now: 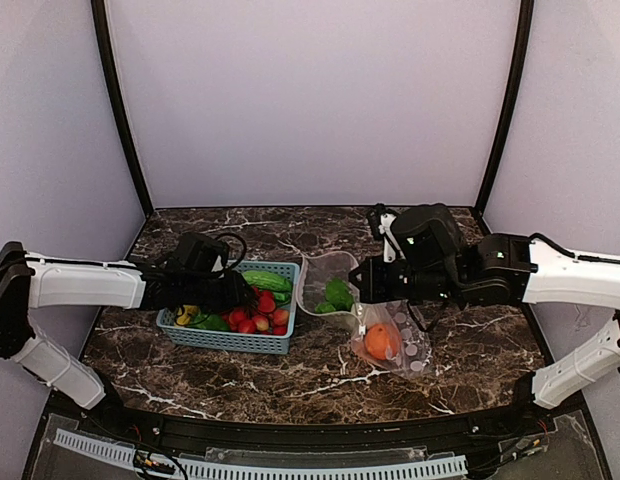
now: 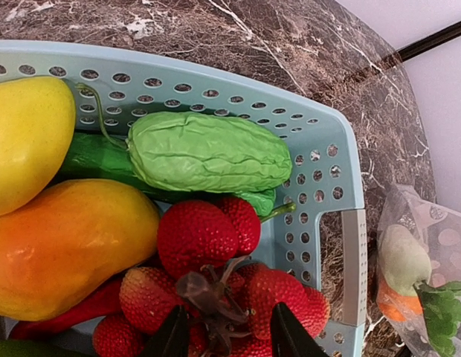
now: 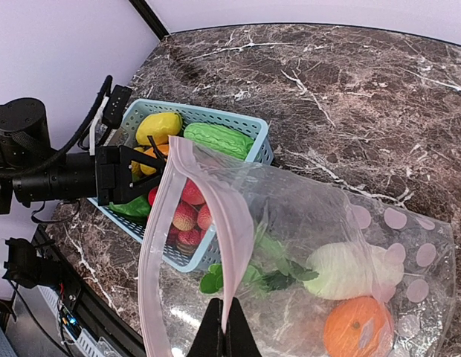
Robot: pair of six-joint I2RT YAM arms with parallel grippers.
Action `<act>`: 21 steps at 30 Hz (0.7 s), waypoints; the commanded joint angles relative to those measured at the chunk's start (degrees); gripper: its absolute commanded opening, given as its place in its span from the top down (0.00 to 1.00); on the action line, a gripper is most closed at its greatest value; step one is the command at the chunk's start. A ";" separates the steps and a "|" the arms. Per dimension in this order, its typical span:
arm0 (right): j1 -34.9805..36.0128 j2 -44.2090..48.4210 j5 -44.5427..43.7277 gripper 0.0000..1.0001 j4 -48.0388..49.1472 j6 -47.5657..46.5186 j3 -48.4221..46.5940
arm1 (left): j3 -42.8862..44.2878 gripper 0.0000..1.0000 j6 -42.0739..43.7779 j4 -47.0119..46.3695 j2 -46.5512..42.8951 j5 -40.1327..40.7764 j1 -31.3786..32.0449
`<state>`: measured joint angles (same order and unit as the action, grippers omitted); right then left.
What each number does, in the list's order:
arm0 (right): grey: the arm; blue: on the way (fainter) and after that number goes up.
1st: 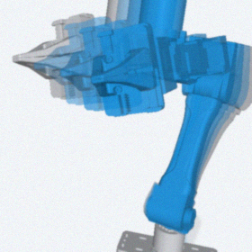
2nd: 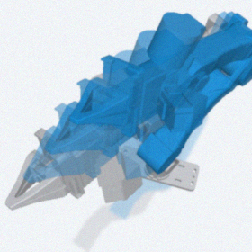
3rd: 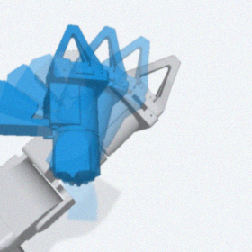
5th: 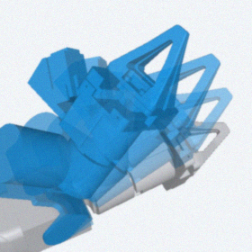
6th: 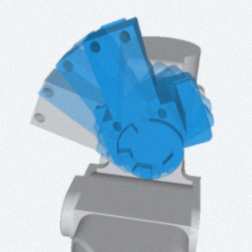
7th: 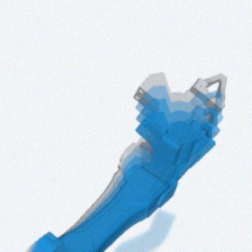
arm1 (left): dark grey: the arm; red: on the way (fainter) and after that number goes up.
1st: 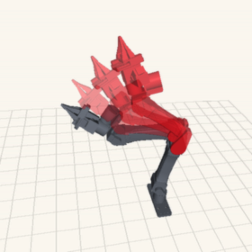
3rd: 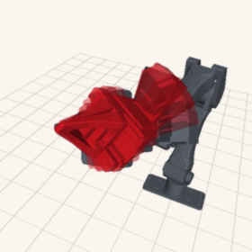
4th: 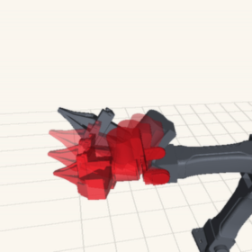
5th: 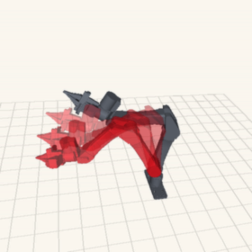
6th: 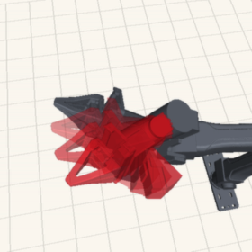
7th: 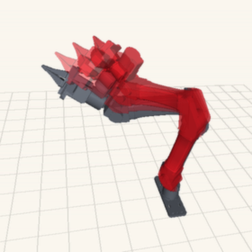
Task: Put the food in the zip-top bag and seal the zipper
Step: Pick up the fake fruit from the bin.
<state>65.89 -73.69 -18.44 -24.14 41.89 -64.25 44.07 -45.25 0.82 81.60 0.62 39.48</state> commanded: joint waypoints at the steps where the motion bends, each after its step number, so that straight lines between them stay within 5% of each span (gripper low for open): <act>1: -0.52 -0.32 -0.26 1.00 -0.36 -0.51 -0.10 | -0.30 0.66 0.39 -0.62 1.04 -0.45 -0.21; 16: -0.60 0.23 -0.32 1.00 -0.70 -0.40 0.05 | -0.75 0.99 3.25 -2.69 -0.41 1.75 -0.23; 21: -0.61 0.20 -0.27 1.00 -0.72 -0.39 0.00 | -2.11 0.99 8.29 -4.69 -7.03 1.31 -0.23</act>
<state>65.63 -73.71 -18.44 -24.51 41.87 -64.25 43.24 -41.60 -1.17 81.10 1.74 39.48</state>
